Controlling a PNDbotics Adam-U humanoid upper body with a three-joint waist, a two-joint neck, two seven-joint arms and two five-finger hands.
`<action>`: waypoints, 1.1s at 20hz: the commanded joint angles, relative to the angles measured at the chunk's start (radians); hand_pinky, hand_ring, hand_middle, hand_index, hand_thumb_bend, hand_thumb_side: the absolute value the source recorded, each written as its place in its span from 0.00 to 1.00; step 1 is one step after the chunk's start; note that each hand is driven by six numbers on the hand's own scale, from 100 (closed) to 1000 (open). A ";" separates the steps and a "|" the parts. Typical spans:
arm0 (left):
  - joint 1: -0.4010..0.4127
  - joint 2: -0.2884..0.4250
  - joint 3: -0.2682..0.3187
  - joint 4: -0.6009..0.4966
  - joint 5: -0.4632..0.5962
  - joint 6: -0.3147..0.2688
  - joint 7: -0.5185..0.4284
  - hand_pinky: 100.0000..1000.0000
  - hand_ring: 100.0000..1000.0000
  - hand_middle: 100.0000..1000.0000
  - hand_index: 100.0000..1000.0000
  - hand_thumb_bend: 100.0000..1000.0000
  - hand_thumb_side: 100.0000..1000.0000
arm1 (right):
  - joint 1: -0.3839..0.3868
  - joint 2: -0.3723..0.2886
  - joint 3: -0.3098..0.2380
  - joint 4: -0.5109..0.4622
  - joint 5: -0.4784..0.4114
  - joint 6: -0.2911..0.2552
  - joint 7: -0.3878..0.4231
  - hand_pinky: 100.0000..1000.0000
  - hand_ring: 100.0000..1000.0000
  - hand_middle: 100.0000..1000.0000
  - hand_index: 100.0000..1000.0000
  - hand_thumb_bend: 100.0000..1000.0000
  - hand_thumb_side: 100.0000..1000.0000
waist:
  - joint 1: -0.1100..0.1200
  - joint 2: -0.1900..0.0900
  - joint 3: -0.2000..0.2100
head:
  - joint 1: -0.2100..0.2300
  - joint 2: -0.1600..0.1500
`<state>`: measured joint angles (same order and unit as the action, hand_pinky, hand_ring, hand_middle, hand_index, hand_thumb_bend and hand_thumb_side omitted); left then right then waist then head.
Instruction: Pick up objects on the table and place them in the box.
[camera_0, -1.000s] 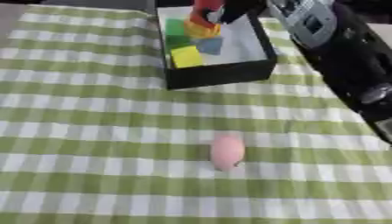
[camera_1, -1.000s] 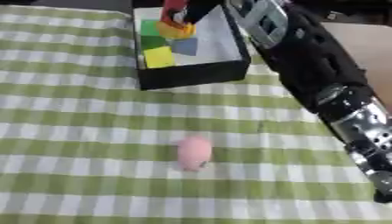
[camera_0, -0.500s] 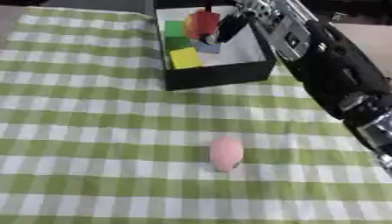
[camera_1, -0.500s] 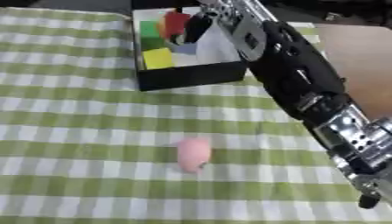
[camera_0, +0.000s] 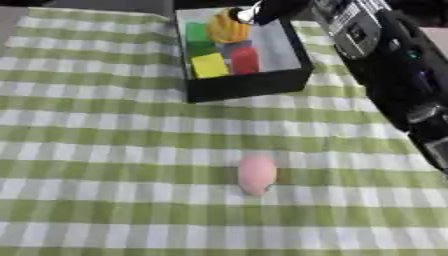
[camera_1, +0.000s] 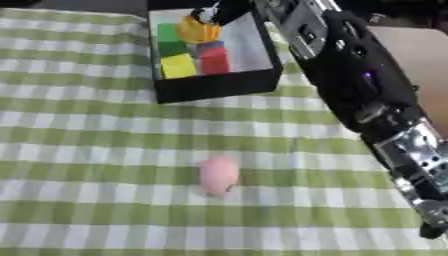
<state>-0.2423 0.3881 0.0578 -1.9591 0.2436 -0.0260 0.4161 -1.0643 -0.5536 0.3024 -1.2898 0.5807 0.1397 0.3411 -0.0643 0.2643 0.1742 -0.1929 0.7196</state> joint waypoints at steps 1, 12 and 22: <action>-0.002 0.022 0.006 -0.009 0.000 -0.001 0.002 0.82 0.78 0.77 0.78 0.02 0.66 | -0.003 -0.059 -0.027 -0.089 -0.051 0.031 0.003 0.89 0.90 0.83 0.88 0.34 0.22 | 0.004 -0.042 -0.004 | 0.006 0.000; 0.012 0.028 0.013 -0.008 -0.005 0.000 0.009 0.82 0.78 0.77 0.78 0.02 0.66 | 0.192 -0.305 0.002 -0.379 -0.234 -0.061 -0.050 0.83 0.79 0.73 0.81 0.30 0.14 | 0.004 -0.044 -0.035 | 0.028 0.004; 0.015 0.025 0.015 -0.003 -0.003 0.004 0.014 0.82 0.78 0.77 0.78 0.02 0.66 | 0.449 -0.458 0.005 -0.657 -0.405 -0.215 -0.029 0.80 0.74 0.67 0.77 0.27 0.12 | 0.013 -0.036 -0.054 | 0.031 0.024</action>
<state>-0.2234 0.3882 0.0642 -1.9534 0.2448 -0.0216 0.4278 -0.6082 -0.9665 0.3163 -1.9023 0.1987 -0.0573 0.3049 -0.0638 0.2612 0.1220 -0.1634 0.7382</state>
